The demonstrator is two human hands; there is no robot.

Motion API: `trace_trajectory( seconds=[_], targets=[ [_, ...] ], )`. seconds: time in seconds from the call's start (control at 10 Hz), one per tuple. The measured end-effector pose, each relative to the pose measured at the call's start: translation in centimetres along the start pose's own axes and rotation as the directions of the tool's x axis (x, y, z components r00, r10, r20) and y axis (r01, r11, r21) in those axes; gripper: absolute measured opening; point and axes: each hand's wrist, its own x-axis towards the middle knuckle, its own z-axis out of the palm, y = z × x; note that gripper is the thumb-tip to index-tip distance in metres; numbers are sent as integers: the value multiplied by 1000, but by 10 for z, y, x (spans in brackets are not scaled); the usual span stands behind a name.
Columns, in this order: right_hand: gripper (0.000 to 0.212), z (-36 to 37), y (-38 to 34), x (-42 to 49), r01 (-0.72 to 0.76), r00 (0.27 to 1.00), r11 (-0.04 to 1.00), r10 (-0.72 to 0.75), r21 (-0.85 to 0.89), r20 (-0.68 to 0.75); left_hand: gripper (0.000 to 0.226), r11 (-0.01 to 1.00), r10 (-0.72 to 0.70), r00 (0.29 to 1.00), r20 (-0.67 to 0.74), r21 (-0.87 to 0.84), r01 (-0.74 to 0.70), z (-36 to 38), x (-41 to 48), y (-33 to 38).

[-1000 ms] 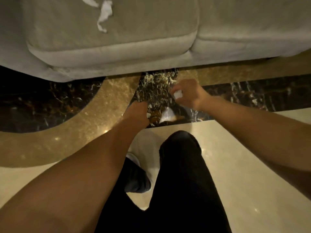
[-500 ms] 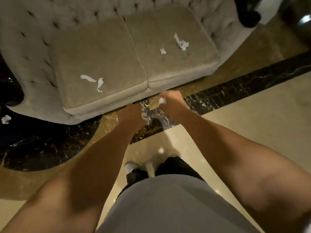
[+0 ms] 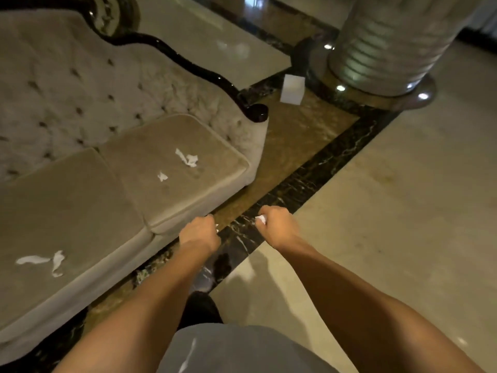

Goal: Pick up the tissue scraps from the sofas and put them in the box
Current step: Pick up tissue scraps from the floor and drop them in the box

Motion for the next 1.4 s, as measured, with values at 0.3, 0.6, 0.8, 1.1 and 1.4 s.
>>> trace_trajectory(
  seconds=[0.3,0.6,0.8,1.1,1.4],
  targets=[
    [22,-100,127,108,-147,977,989,146,8,-158,29,961,266,964,12,75,-266,-34,145,186],
    [17,-221,267,305,-265,940,963,270,53,-208,24,920,384,922,38,68,-386,-73,361,378],
    [14,-289,332,407,-304,928,952,307,47,-213,15,897,436,900,31,68,-437,-126,468,478],
    [19,-376,438,631,-242,954,970,238,3,-184,22,906,420,907,-23,75,-417,-180,657,614],
    [20,-510,503,850,-88,990,989,74,-116,-116,32,969,234,970,-63,-68,-238,-265,820,740]
  ],
)
